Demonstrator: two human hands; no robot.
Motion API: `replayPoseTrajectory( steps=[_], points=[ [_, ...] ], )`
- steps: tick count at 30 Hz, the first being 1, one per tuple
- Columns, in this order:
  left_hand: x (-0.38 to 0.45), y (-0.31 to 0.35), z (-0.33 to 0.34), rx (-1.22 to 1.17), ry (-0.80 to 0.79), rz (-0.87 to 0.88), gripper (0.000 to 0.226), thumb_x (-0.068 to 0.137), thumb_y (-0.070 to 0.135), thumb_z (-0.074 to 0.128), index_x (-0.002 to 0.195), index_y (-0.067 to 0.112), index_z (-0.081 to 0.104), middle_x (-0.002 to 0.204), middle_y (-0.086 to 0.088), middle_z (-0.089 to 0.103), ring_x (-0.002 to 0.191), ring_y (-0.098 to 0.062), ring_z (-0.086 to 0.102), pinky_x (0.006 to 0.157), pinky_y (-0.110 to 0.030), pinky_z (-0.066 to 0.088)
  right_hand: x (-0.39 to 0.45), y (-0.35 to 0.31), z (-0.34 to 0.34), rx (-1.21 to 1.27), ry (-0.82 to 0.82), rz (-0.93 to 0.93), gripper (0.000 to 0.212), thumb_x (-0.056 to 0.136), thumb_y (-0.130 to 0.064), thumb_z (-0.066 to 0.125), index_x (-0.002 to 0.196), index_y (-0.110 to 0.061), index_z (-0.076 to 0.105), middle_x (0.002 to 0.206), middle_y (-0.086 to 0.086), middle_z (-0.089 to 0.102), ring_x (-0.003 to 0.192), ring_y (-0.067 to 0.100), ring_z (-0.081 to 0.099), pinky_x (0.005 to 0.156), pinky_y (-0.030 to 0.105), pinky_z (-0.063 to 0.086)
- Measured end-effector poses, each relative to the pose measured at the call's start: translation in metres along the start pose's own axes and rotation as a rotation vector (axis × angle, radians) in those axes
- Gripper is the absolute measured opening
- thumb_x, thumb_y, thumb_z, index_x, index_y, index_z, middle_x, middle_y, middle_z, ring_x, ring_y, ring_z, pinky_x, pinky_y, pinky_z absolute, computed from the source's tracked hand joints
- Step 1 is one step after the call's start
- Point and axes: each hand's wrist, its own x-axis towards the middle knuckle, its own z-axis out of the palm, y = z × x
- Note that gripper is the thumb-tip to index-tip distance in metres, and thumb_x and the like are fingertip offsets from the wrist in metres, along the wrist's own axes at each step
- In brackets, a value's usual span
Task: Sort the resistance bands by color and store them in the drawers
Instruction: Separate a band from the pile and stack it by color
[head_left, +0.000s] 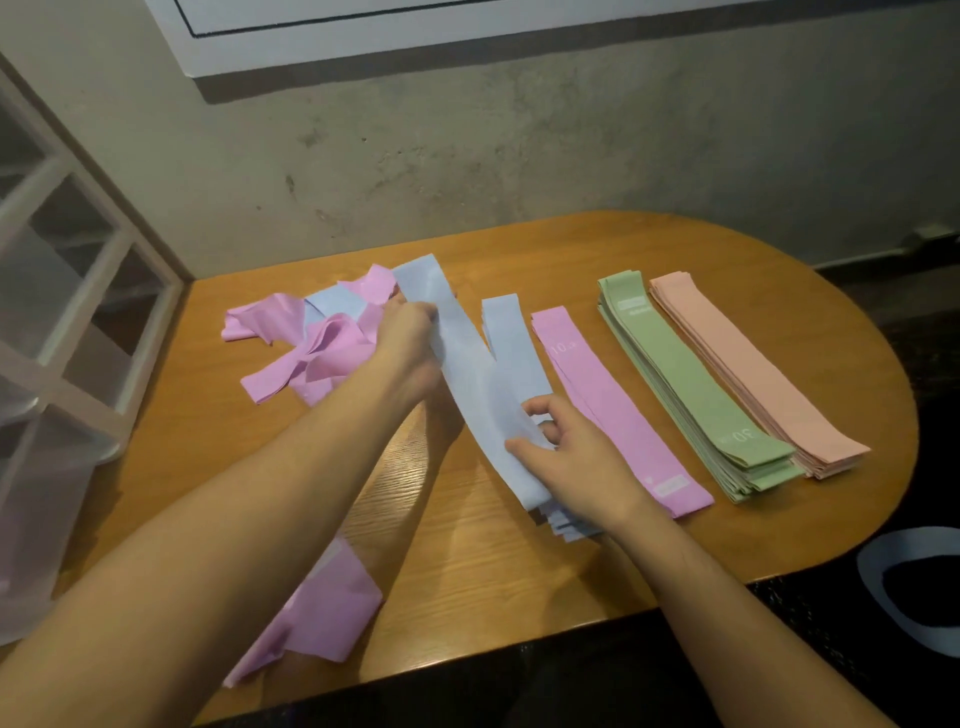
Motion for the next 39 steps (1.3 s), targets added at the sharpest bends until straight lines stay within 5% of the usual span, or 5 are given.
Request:
replayPoseTrajectory(
  steps=[3, 7, 10, 32, 39],
  points=[
    [0.007, -0.004, 0.027, 0.151, 0.004, 0.03, 0.035, 0.095, -0.004, 0.039, 0.125, 0.01, 0.051, 0.104, -0.01, 0.064, 0.081, -0.022, 0.066, 0.067, -0.034, 0.06, 0.003, 0.003, -0.01, -0.023, 0.075, 0.003, 0.028, 0.099, -0.036, 0.061, 0.122, -0.035, 0.046, 0.095, -0.016, 0.056, 0.08, -0.004, 0.056, 0.065, 0.008, 0.046],
    [0.024, -0.014, 0.047, 0.386, -0.002, 0.056, 0.029, 0.097, 0.003, 0.045, 0.123, 0.015, 0.052, 0.106, -0.007, 0.063, 0.093, -0.022, 0.065, 0.077, -0.037, 0.059, 0.01, 0.009, -0.019, -0.114, 0.135, 0.029, 0.013, 0.102, -0.039, 0.053, 0.11, -0.029, 0.053, 0.079, -0.008, 0.055, 0.074, 0.007, 0.057, 0.06, 0.022, 0.043],
    [0.036, -0.026, 0.052, 0.519, 0.021, 0.095, 0.026, 0.095, 0.008, 0.052, 0.119, 0.016, 0.055, 0.106, -0.006, 0.064, 0.103, -0.025, 0.064, 0.094, -0.045, 0.056, 0.016, 0.016, -0.024, -0.177, 0.131, 0.06, 0.01, 0.1, -0.041, 0.054, 0.103, -0.031, 0.052, 0.089, -0.009, 0.061, 0.087, 0.015, 0.061, 0.068, 0.03, 0.044],
    [0.036, -0.052, 0.04, 0.892, -0.006, 0.303, 0.049, 0.101, 0.02, 0.058, 0.149, 0.02, 0.045, 0.138, 0.004, 0.054, 0.097, -0.007, 0.06, 0.071, -0.018, 0.047, 0.006, 0.027, -0.03, -0.534, 0.091, 0.078, 0.058, 0.095, -0.05, 0.057, 0.147, -0.029, 0.043, 0.134, -0.001, 0.055, 0.121, 0.02, 0.052, 0.097, 0.036, 0.047],
    [-0.02, -0.057, 0.018, 0.845, -0.146, 0.063, 0.041, 0.101, 0.02, 0.054, 0.14, 0.018, 0.041, 0.084, -0.008, 0.067, 0.05, -0.013, 0.067, 0.047, -0.026, 0.054, 0.008, 0.033, -0.031, -0.241, 0.075, 0.087, 0.059, 0.095, -0.026, 0.064, 0.149, -0.027, 0.04, 0.14, -0.001, 0.056, 0.126, 0.019, 0.054, 0.103, 0.034, 0.048]
  ],
)
